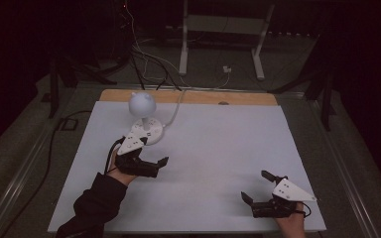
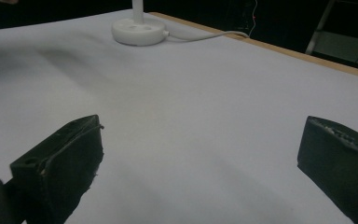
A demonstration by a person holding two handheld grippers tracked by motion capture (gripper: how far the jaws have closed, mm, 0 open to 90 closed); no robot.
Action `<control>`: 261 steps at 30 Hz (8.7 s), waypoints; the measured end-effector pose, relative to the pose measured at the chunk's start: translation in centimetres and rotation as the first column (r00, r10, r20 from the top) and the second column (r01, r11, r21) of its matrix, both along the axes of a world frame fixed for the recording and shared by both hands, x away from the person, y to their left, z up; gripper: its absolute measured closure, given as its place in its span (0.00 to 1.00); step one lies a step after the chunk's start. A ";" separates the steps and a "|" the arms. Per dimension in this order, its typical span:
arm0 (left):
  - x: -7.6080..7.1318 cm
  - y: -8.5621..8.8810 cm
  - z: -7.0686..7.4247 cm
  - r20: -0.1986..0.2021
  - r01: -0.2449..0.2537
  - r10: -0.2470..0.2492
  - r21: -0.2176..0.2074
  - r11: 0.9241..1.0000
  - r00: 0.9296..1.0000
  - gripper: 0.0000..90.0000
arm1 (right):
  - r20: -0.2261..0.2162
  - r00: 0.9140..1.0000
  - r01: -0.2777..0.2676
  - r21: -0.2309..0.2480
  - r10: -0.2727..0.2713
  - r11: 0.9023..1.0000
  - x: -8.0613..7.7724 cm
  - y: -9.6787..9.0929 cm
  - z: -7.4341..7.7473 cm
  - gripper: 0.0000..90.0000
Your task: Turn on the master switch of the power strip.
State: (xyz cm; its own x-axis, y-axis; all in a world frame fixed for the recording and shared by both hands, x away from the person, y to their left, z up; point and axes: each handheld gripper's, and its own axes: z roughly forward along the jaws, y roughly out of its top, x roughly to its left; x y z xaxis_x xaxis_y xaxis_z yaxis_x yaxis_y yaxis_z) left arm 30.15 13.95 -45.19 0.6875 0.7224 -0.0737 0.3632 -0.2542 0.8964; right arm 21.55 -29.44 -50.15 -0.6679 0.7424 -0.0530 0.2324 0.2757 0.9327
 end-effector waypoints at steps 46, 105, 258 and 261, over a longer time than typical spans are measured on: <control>5.8 -3.3 -3.7 -0.038 -0.288 0.295 0.134 0.948 0.955 0.26 | -0.007 1.000 -0.019 0.014 0.020 1.000 0.1 -0.1 0.0 0.00; 10.8 -3.6 -7.0 0.076 -0.403 0.399 0.291 0.867 0.914 1.00 | -0.020 0.999 -0.026 0.024 0.026 0.999 0.1 -0.2 -0.1 0.00; -3.5 2.2 -4.6 -0.234 0.149 -0.117 0.122 0.981 0.965 0.00 | -0.025 0.999 -0.032 0.015 0.032 0.999 0.0 0.3 -0.1 0.00; -4.0 2.4 -4.8 -0.229 0.150 -0.119 0.125 0.981 0.966 0.00 | -0.025 0.999 -0.032 0.016 0.032 0.999 -0.1 0.3 -0.1 0.00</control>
State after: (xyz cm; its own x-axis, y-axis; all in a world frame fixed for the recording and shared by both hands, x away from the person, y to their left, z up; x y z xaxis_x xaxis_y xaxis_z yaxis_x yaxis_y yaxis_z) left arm 26.20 16.40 -50.01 0.7575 0.6381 -0.1377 0.5003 -0.4319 0.7504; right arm 21.49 -29.17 -50.22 -0.6924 0.7211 -0.0247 0.2473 0.2694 0.9307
